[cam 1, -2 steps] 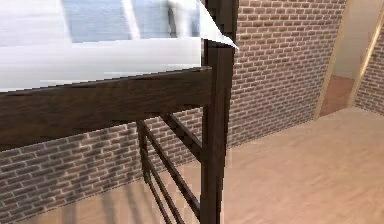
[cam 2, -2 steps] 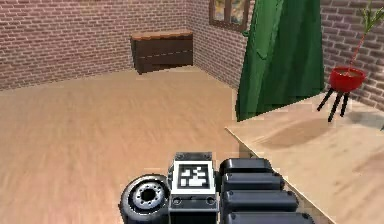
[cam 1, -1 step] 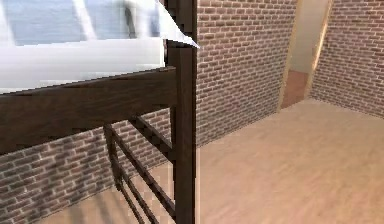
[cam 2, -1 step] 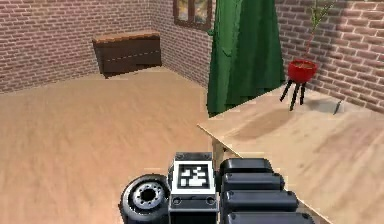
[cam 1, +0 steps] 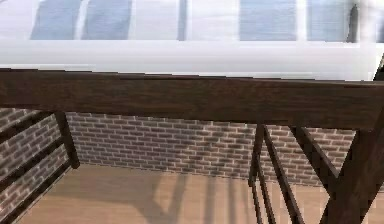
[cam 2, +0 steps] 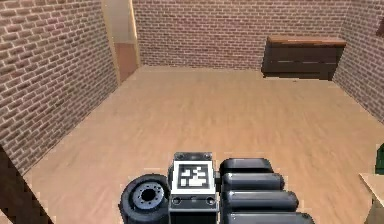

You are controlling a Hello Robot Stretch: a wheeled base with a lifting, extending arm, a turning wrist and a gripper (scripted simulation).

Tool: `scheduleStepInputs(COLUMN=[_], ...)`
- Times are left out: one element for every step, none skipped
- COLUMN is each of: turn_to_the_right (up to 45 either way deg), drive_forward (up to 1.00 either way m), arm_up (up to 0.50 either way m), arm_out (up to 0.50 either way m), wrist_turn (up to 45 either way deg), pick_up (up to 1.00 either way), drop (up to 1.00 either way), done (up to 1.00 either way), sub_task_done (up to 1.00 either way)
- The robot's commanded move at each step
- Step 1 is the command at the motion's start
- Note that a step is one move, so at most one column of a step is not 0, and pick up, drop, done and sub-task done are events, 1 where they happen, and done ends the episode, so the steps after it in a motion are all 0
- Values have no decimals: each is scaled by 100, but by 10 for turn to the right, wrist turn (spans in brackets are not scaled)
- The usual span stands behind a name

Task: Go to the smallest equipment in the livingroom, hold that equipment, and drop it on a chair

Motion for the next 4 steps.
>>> scheduleStepInputs(turn_to_the_right=[-450,-450,-240,-450], drive_forward=[0,0,0,0], arm_up=[0,0,0,0], arm_out=[0,0,0,0], wrist_turn=[0,0,0,0], pick_up=[0,0,0,0], drop=[0,0,0,0], done=[0,0,0,0], sub_task_done=[0,0,0,0])
